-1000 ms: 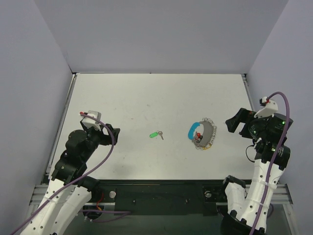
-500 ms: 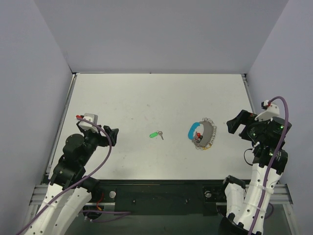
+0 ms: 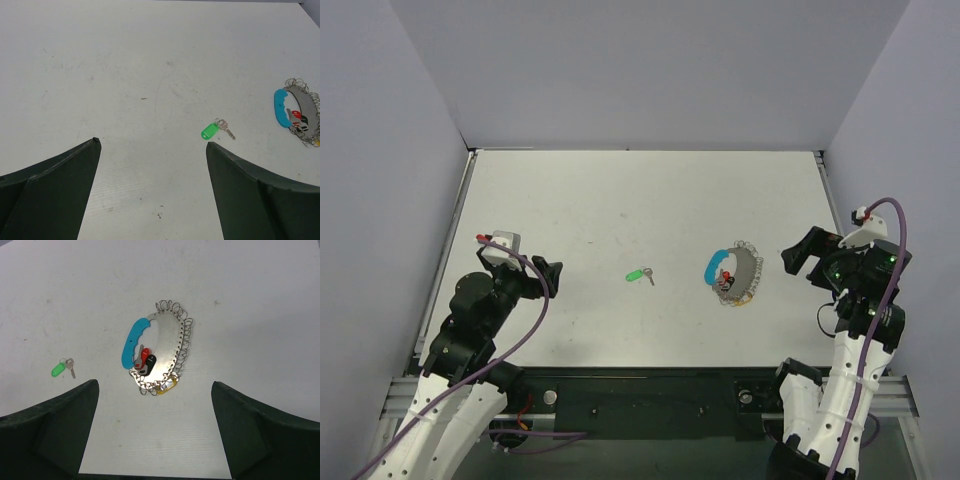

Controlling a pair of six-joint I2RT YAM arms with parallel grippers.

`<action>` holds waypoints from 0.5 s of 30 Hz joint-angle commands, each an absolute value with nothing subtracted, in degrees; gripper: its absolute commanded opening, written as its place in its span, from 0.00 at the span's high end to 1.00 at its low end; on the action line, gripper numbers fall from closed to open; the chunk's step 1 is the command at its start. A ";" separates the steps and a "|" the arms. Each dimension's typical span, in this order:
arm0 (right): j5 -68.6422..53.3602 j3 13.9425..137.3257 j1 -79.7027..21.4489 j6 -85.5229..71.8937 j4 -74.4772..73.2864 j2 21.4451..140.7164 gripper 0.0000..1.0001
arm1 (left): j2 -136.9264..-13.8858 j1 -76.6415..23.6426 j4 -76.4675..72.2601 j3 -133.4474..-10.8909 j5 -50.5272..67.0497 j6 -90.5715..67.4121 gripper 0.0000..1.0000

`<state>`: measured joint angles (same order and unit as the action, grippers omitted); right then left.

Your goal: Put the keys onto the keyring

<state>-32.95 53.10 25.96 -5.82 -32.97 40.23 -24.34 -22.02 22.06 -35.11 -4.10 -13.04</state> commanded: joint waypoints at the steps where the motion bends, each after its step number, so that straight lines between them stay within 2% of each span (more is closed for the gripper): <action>1: -32.96 52.47 26.46 -5.71 -30.59 40.61 0.11 | -24.43 -21.80 19.42 -35.24 -4.66 -13.01 0.03; 15: -33.05 51.15 26.81 -3.60 -29.80 41.22 0.11 | -24.17 -21.80 19.60 -35.24 -5.01 -12.83 0.03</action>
